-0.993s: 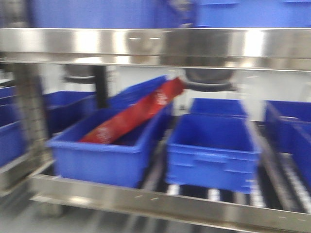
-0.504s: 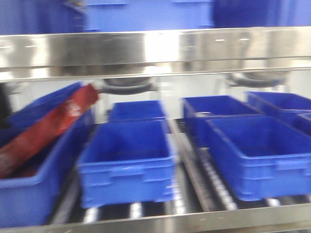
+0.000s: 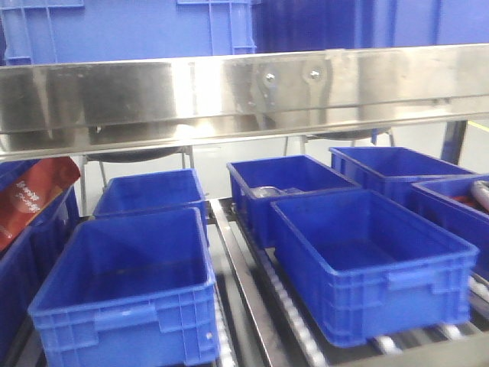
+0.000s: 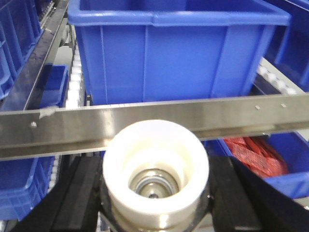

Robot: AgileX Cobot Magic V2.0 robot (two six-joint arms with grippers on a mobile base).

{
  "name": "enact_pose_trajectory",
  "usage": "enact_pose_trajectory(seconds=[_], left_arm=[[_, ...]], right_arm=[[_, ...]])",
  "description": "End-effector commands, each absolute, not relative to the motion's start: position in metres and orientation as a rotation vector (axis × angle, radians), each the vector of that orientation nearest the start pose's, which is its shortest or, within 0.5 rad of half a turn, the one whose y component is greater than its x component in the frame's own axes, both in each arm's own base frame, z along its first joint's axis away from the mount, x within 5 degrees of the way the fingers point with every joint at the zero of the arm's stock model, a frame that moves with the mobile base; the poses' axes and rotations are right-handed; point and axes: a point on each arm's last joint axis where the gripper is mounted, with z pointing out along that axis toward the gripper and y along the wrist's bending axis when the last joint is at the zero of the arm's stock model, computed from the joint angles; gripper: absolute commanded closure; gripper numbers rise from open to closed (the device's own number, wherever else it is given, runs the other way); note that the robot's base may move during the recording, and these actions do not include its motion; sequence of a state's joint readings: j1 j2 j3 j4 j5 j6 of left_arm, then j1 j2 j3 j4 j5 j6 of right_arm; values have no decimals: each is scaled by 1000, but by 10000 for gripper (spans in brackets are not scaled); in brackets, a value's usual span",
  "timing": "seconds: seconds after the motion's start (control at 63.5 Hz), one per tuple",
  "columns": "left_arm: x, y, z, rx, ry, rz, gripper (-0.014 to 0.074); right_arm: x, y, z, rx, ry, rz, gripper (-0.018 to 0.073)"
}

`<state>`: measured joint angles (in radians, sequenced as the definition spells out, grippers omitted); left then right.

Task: Place valve from conveyor to right shelf box
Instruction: 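Drive up to the steel shelf with blue bins, valves held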

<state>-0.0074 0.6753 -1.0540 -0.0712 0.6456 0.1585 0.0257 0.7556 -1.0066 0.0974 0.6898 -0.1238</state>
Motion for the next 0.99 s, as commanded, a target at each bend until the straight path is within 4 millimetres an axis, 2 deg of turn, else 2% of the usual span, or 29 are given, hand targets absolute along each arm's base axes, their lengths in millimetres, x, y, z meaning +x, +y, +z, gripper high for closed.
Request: enact_pose_trajectory(seconds=[0.0,0.977], left_arm=[[106,-5,453,120,1676,24,708],[106,-5,453,120,1676,24,708]], right_arm=[[133,8,432,-110,1809,25,713],[133,8,432,-110,1809,25,713]])
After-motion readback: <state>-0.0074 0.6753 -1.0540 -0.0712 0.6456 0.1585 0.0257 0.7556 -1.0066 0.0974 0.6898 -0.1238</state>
